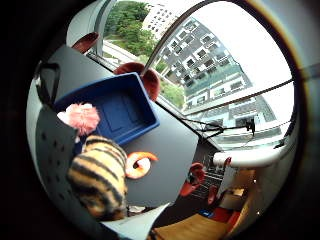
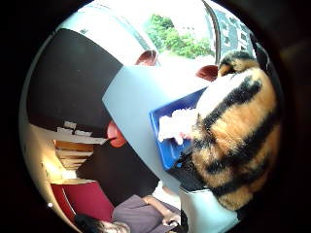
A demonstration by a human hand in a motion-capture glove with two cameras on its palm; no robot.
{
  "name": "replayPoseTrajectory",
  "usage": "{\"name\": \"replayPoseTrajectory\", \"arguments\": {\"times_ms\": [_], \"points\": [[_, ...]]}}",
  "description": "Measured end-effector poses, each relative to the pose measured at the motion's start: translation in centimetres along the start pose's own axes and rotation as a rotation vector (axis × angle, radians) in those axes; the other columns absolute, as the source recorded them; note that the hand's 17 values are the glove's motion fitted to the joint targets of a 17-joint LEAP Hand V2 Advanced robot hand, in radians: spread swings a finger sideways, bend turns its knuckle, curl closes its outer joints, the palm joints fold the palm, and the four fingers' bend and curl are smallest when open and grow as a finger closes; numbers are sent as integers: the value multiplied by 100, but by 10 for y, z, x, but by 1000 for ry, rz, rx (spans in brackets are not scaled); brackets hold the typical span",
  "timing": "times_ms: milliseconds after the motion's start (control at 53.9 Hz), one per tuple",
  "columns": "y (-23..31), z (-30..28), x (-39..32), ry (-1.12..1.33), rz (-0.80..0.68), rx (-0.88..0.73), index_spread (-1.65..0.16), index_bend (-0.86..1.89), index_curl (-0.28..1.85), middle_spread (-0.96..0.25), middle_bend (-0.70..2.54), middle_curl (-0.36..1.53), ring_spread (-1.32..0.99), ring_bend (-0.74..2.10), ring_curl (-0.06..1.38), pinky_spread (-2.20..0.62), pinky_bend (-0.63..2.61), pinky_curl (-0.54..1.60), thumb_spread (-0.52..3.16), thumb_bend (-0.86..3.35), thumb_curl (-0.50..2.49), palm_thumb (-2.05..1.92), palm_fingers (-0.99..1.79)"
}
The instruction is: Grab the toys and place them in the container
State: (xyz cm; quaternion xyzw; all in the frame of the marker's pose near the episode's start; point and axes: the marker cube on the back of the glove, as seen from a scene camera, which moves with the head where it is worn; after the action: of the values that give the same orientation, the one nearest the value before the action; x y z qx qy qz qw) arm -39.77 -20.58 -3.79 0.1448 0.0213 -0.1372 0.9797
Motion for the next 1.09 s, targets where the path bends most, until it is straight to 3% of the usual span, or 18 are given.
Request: {"name": "replayPoseTrajectory", "arguments": {"times_ms": [56,130,223,278,390,445,519,557,705,798,965,1039,1095], "points": [[-18,13,4,10,99,-2,-29,40,-1,-17,79,88,-33,148,64,-39,116,49,82,-1,84,54,110],[-25,31,10,52,-65,-7,-30,40,-1,-17,77,89,-33,148,64,-39,116,50,82,-2,85,53,110],[-42,57,15,46,7,-18,-30,40,-1,-17,76,90,-33,148,64,-39,116,50,82,-1,86,54,109],[-46,79,25,117,-58,-90,-30,38,-1,-17,75,91,-33,148,64,-39,116,50,82,-2,87,52,108],[-50,113,36,158,-23,-312,-29,28,-2,-18,66,90,-32,149,63,-40,116,49,87,-3,85,46,102],[-46,125,39,154,-56,-427,-27,21,0,-19,53,86,-31,142,61,-39,117,50,98,-11,78,23,84],[-46,136,35,144,-29,-489,-18,14,7,-11,14,75,-22,115,60,-28,129,57,108,-11,67,4,-21],[-46,137,35,138,-29,-466,-15,13,8,-5,8,68,-16,89,51,-20,126,53,109,-11,62,-4,-52],[-38,125,53,154,-8,-415,-12,6,10,6,4,50,-2,51,30,-4,117,43,111,-8,50,-10,-49],[-26,99,64,107,-58,-375,-13,5,11,9,5,43,2,45,28,0,110,40,112,-9,44,-11,-47],[0,54,91,81,63,-312,-13,3,11,10,7,33,5,38,27,4,102,36,112,-8,36,-11,-44],[24,32,98,-19,-5,-287,-14,3,11,10,8,31,5,37,27,5,98,35,112,-8,34,-11,-42],[46,24,101,-27,-136,-281,-14,3,11,10,9,29,5,36,27,5,95,34,112,-8,32,-10,-41]]}}
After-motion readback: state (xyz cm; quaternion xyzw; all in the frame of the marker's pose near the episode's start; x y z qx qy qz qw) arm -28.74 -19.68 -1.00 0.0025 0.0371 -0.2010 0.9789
